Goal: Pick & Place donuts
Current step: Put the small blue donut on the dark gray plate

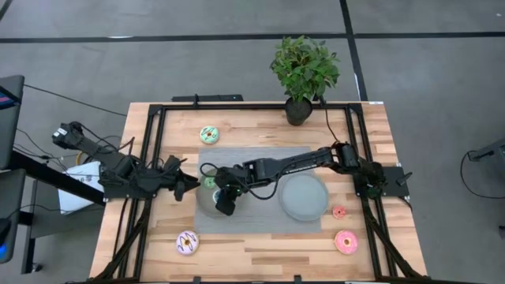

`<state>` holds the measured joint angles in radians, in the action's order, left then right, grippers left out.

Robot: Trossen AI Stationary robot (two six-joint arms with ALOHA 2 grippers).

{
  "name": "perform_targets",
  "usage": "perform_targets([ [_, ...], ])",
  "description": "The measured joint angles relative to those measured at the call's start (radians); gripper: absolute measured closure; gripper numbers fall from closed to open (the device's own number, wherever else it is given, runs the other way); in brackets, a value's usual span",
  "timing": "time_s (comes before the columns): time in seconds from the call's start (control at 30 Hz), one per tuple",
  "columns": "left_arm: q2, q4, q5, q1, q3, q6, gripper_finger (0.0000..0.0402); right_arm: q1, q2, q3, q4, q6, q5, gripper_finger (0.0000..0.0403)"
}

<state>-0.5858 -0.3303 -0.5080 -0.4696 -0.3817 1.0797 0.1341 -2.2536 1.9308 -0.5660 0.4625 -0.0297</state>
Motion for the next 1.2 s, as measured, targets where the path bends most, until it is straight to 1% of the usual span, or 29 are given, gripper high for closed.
perform_targets([
  [0.17,-0.046,0.023,0.031,0.049,0.000,0.003,0.0260,-0.005,0.000,0.000,-0.016,0.012,0.055,0.0344],
  [0.3,-0.050,0.025,0.040,0.068,0.000,-0.025,0.0260,-0.012,0.000,0.000,-0.110,0.034,0.060,0.0344],
  [0.4,-0.041,0.023,0.023,0.079,0.000,-0.078,0.0260,-0.019,0.000,0.000,-0.192,0.044,0.059,0.0344],
  [0.5,-0.025,0.023,-0.006,0.085,0.000,-0.182,0.0260,-0.024,0.000,0.000,-0.215,0.045,0.059,0.0344],
  [0.63,0.021,0.049,-0.035,0.085,0.000,-0.379,0.0260,-0.026,-0.003,0.000,-0.232,0.045,0.059,0.0344],
  [0.77,0.086,0.062,-0.068,0.085,0.000,-0.520,0.0260,-0.025,-0.029,-0.001,-0.247,0.045,0.028,0.0344],
  [0.87,0.139,0.060,-0.106,0.085,0.000,-0.563,0.0260,-0.023,-0.027,0.000,-0.239,0.037,0.020,0.0344],
  [1.0,0.196,0.056,-0.124,0.085,0.000,-0.599,0.0260,-0.026,-0.026,0.000,-0.241,0.018,0.039,0.0344],
  [1.2,0.227,0.019,-0.129,0.085,0.000,-0.600,0.0260,-0.033,-0.026,0.000,-0.229,-0.001,0.032,0.0344],
])
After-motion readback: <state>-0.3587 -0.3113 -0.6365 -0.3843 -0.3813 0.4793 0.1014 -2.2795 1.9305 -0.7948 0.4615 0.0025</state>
